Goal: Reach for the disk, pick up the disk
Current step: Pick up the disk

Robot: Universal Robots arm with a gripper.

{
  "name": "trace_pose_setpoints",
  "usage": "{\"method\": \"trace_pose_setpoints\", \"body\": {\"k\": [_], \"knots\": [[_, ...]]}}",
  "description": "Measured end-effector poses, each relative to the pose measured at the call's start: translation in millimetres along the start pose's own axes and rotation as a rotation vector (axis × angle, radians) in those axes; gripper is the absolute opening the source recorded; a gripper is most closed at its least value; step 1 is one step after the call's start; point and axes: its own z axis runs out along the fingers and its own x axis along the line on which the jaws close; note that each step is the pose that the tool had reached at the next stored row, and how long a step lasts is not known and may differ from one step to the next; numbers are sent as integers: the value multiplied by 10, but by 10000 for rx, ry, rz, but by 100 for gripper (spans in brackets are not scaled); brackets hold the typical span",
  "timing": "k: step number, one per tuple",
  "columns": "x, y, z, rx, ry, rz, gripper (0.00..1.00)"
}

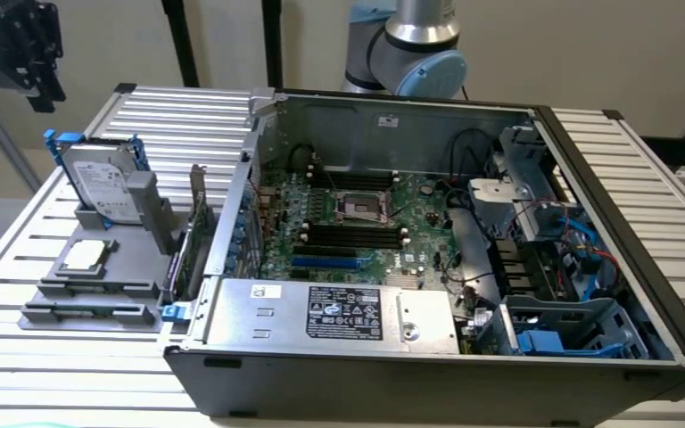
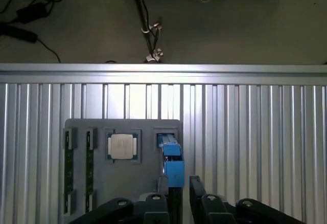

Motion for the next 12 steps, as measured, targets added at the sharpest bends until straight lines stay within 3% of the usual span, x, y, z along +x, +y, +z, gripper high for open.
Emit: {"method": "trace_pose_setpoints", "body": {"k": [3,6,7,12], "knots": [[0,0,0,-1,1,0,47],[0,0,1,-1,1,0,53],[0,0,3,-1,1,0,60],[0,-2,66,4,0,0,60]]}}
